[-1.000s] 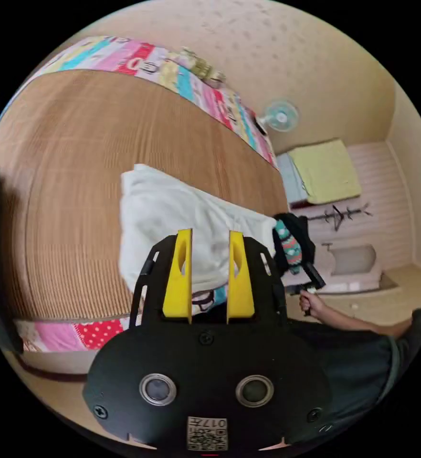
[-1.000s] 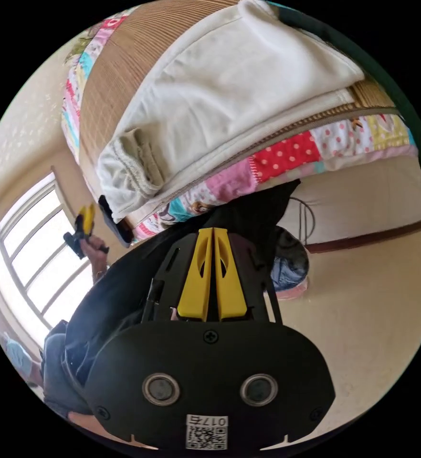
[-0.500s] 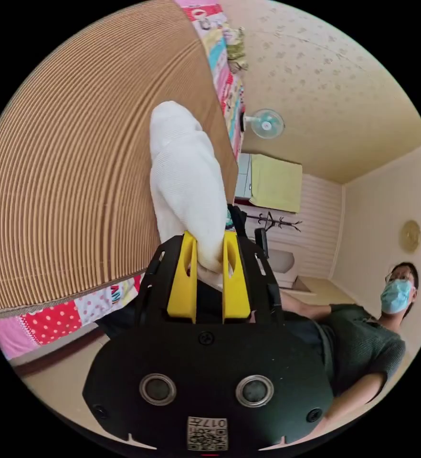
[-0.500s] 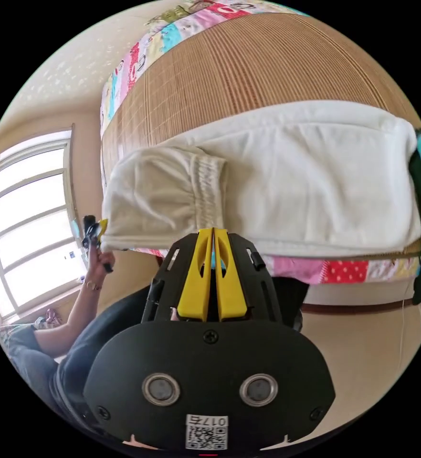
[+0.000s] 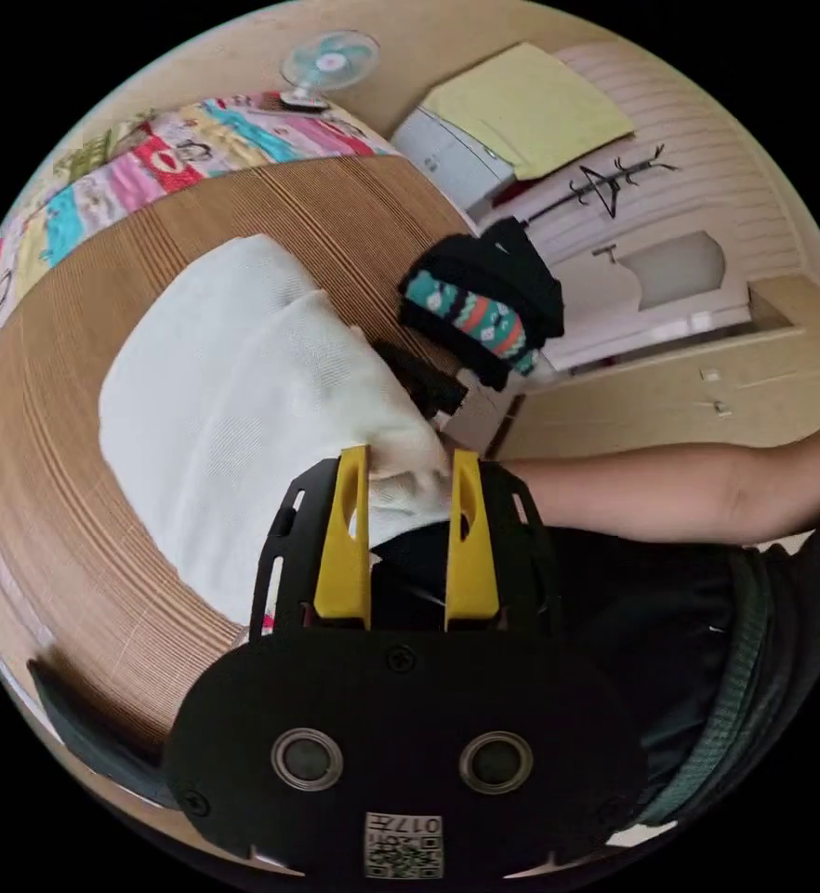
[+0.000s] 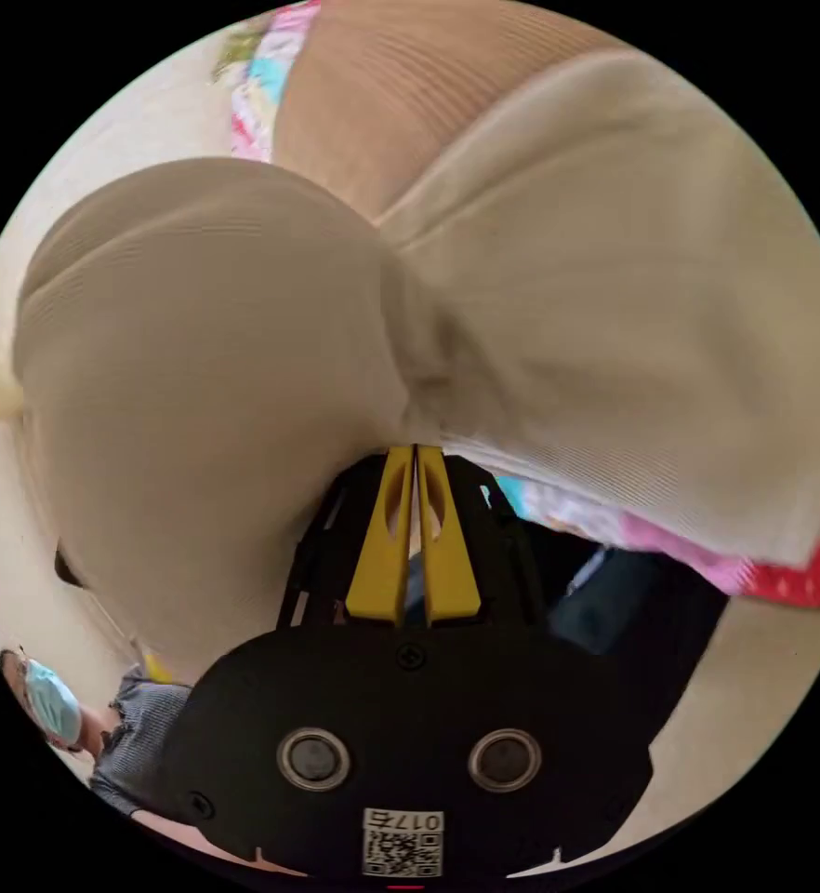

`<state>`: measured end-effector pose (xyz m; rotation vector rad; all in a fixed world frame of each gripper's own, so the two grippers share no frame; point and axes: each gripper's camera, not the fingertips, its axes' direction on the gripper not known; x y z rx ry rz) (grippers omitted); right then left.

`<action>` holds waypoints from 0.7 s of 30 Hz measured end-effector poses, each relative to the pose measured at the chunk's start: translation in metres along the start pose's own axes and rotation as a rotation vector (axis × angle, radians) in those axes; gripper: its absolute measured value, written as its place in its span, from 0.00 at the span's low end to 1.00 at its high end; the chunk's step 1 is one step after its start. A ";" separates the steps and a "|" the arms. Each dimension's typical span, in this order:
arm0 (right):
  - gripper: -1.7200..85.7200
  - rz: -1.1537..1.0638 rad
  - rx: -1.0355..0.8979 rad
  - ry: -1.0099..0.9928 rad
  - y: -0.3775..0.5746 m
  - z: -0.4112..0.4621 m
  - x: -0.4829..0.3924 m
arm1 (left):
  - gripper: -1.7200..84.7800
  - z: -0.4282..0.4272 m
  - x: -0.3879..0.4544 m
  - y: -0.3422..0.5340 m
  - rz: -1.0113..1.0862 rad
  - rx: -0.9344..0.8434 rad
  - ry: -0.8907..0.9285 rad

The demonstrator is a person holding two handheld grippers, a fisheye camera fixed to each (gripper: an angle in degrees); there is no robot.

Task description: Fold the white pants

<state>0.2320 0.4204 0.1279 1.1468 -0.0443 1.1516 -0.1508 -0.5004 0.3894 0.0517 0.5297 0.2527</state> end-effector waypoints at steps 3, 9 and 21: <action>0.03 0.261 0.021 0.210 0.038 -0.065 0.074 | 0.10 0.045 -0.012 -0.016 0.011 -0.109 0.219; 0.04 0.135 0.222 0.117 0.074 -0.156 0.086 | 0.15 0.042 -0.102 0.054 -0.549 0.069 0.055; 0.17 -0.428 0.166 0.475 -0.055 -0.105 -0.110 | 0.21 0.139 -0.153 0.172 -1.383 0.355 0.585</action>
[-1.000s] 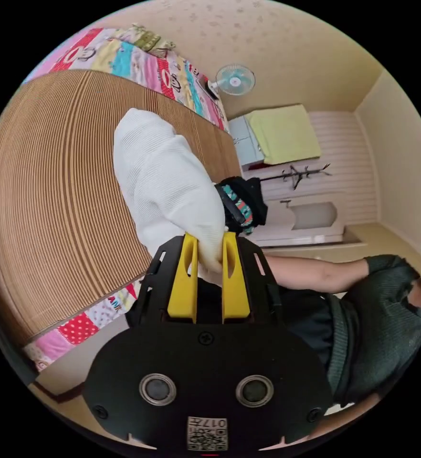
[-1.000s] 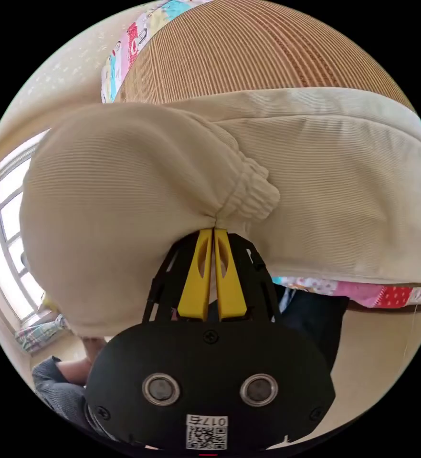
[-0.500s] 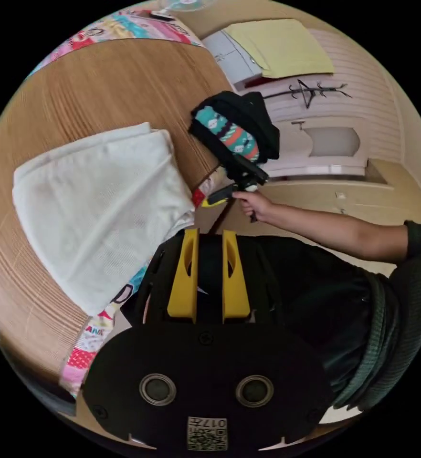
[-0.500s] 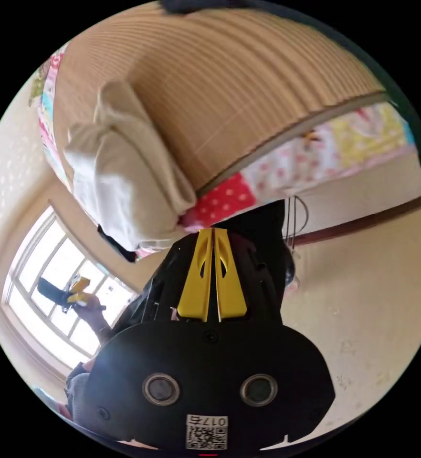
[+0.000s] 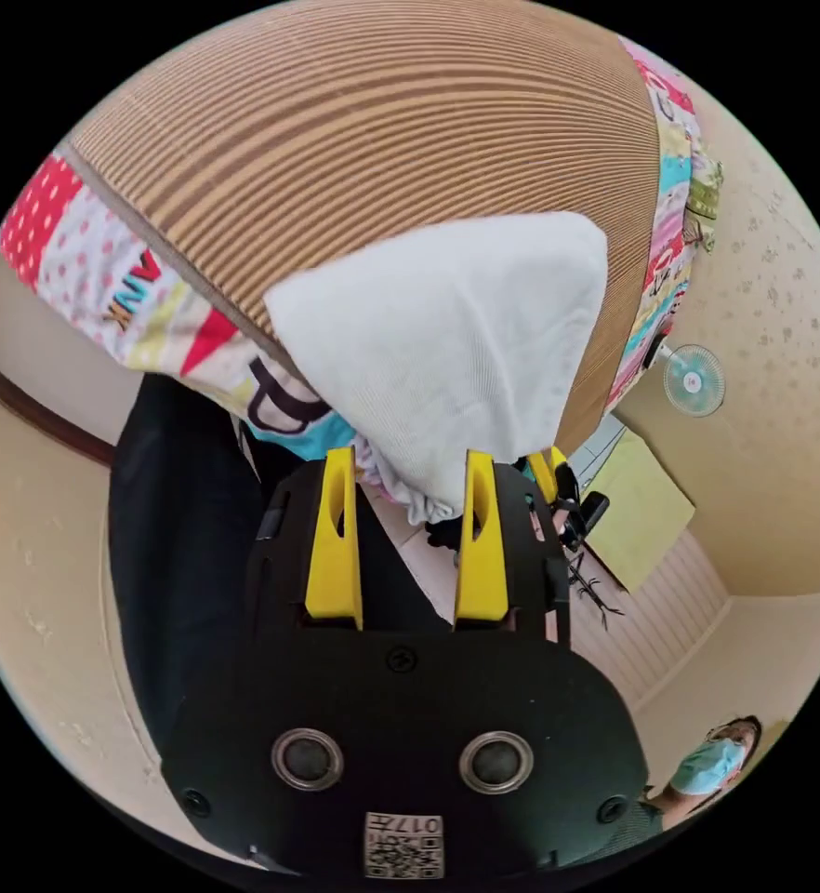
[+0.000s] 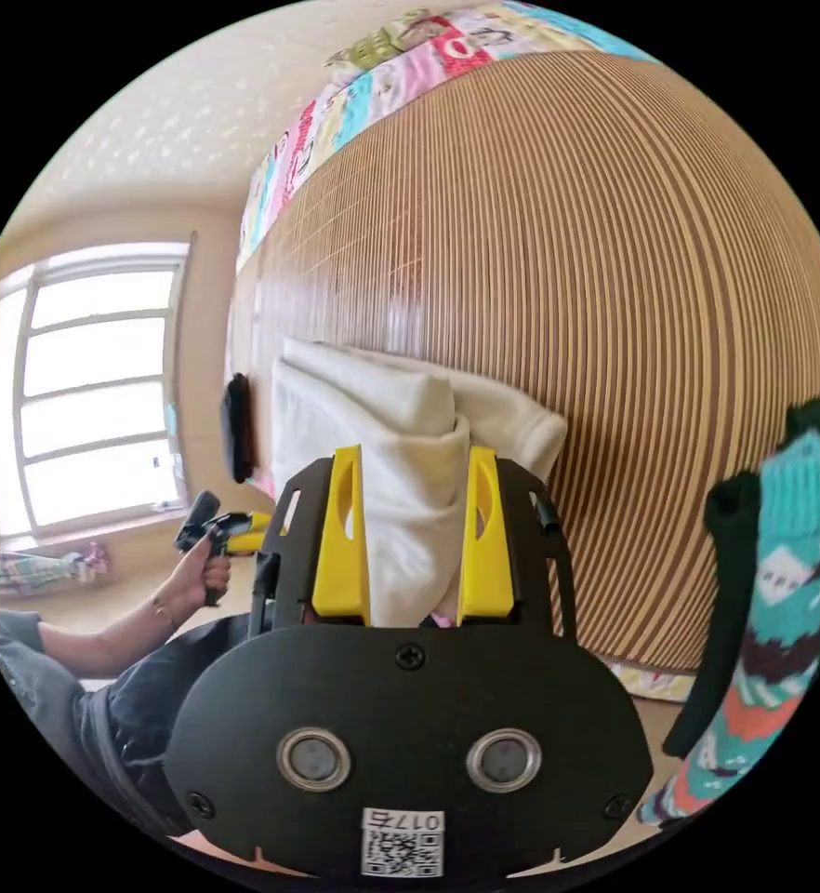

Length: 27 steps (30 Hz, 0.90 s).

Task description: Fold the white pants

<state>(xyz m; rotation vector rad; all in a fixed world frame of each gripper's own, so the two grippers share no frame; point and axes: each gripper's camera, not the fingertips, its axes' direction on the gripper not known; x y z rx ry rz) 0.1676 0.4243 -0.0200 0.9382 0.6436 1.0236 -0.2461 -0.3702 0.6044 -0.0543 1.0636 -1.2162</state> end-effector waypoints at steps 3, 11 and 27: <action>0.14 -0.107 -0.190 0.100 -0.030 0.027 -0.020 | 0.21 0.055 -0.003 0.012 -0.046 -0.134 0.055; 0.07 -0.246 -0.311 0.184 -0.040 0.017 -0.026 | 0.08 0.123 0.019 -0.026 0.103 -0.096 0.051; 0.03 -0.086 -0.319 0.048 0.102 0.022 -0.057 | 0.13 0.017 0.073 0.000 0.593 0.224 -0.322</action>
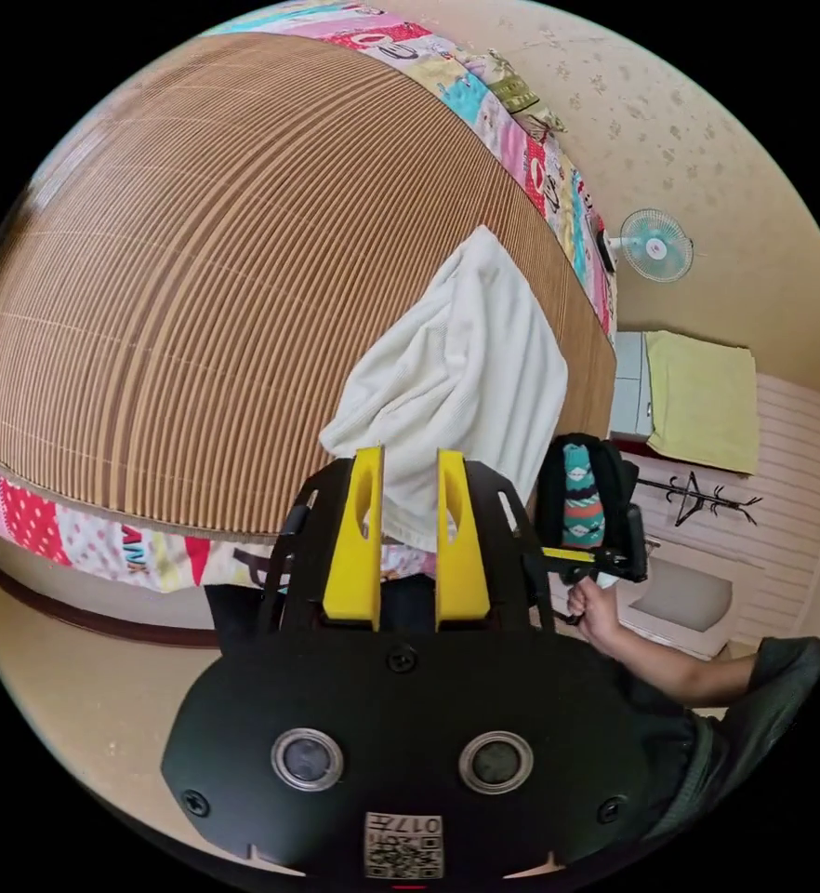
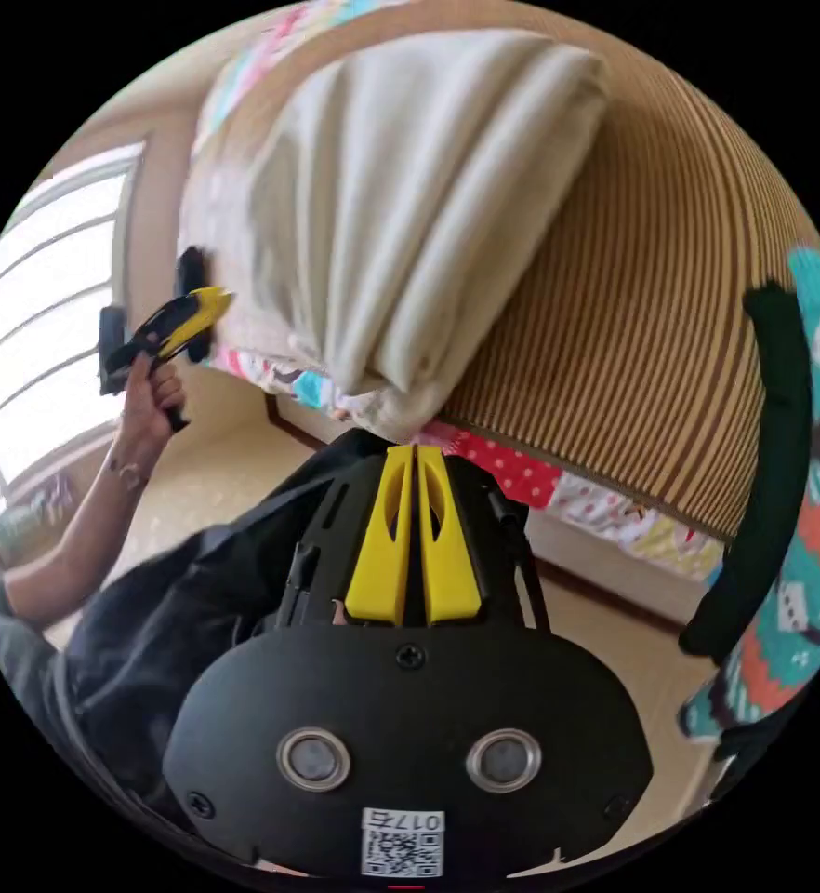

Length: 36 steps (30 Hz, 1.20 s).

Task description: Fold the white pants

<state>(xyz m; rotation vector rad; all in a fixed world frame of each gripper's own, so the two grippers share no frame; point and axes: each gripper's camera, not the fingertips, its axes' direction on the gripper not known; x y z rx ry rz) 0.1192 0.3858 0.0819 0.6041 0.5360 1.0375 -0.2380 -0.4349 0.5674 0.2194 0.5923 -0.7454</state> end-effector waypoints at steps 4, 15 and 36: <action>0.04 -0.117 0.066 -0.004 -0.007 -0.014 -0.026 | 0.15 0.006 0.006 -0.010 0.132 -0.033 -0.053; 0.05 -0.086 -0.079 -0.023 -0.060 0.011 -0.033 | 0.04 0.056 0.029 -0.056 0.332 -0.411 -0.248; 0.06 -0.027 0.126 0.030 0.001 -0.050 -0.019 | 0.12 -0.005 -0.018 -0.040 0.128 0.003 -0.009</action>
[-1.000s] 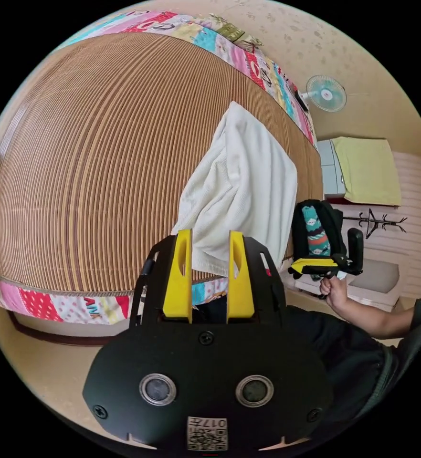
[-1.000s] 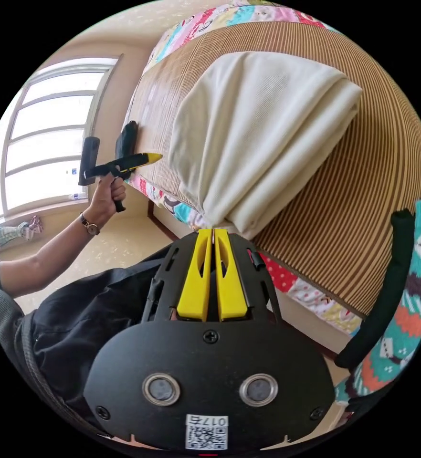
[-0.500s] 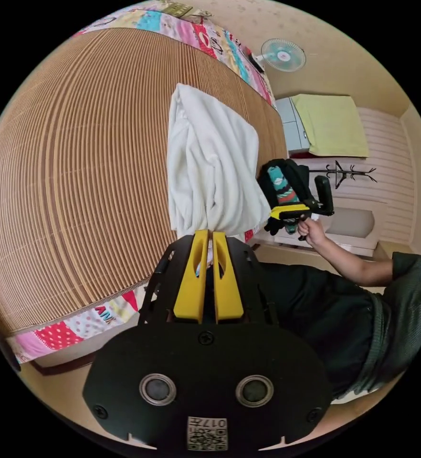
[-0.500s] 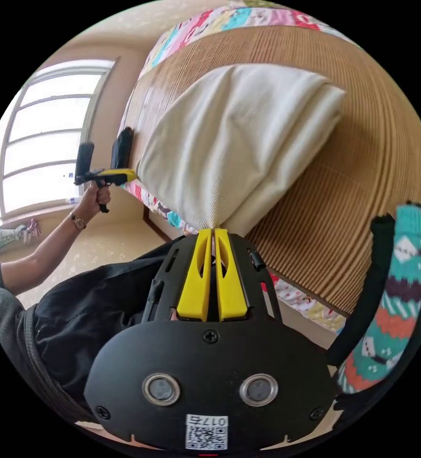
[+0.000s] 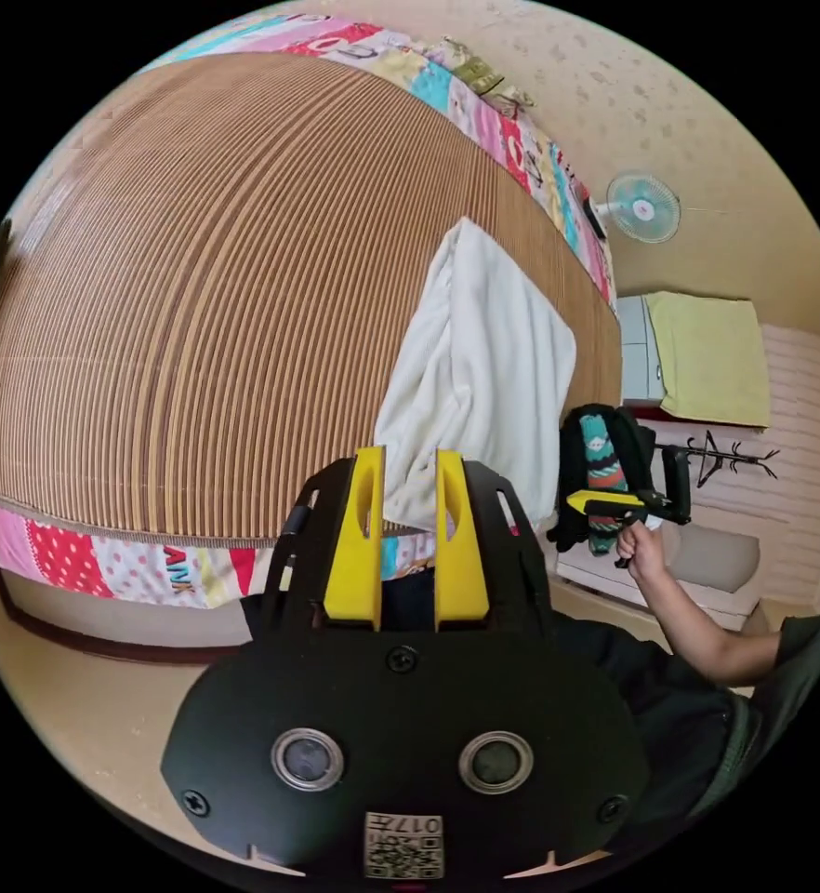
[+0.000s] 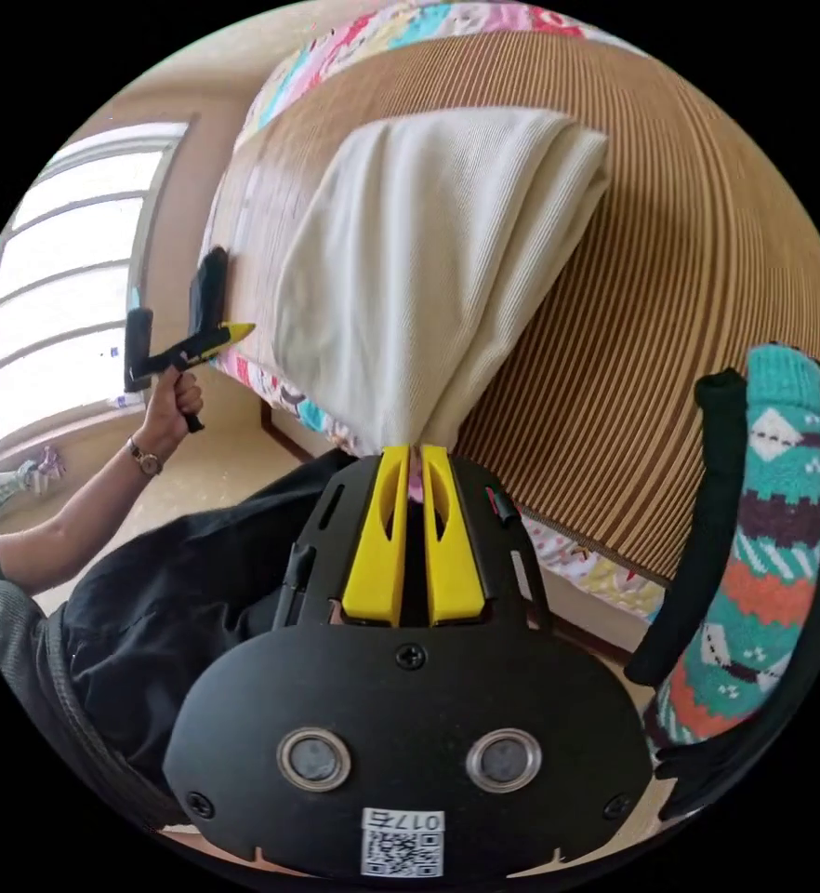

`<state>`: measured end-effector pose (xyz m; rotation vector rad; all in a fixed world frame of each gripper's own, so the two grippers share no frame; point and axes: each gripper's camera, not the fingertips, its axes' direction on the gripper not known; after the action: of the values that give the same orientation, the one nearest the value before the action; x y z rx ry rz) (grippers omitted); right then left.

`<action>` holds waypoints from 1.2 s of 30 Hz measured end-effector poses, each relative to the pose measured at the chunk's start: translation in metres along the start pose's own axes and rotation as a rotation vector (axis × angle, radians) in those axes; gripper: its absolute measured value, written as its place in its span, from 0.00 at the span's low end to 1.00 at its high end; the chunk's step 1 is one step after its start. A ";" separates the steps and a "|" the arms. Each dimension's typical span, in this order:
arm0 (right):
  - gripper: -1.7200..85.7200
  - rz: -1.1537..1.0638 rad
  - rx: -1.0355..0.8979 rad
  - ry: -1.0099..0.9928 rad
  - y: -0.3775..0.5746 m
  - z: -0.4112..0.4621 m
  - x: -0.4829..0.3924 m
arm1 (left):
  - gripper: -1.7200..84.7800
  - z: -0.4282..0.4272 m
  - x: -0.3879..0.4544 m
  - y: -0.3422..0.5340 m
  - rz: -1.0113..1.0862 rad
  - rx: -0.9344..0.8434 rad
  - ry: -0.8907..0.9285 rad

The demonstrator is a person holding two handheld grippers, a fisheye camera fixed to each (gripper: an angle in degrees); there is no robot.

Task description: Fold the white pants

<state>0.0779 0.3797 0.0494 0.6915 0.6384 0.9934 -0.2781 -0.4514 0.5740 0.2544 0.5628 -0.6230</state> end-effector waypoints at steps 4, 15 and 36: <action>0.09 0.064 0.115 -0.035 -0.012 -0.005 0.010 | 0.11 0.029 0.019 -0.031 0.099 -0.127 -0.022; 0.03 0.227 0.213 0.032 0.027 -0.008 0.055 | 0.01 0.000 -0.066 -0.019 -0.072 -0.043 0.326; 0.31 0.271 0.358 -0.485 0.003 0.035 0.130 | 0.24 0.069 -0.089 -0.180 -0.030 -0.195 0.226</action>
<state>0.1551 0.4899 0.0527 1.3143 0.2973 0.9163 -0.4190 -0.5772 0.6707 0.1330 0.8409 -0.5669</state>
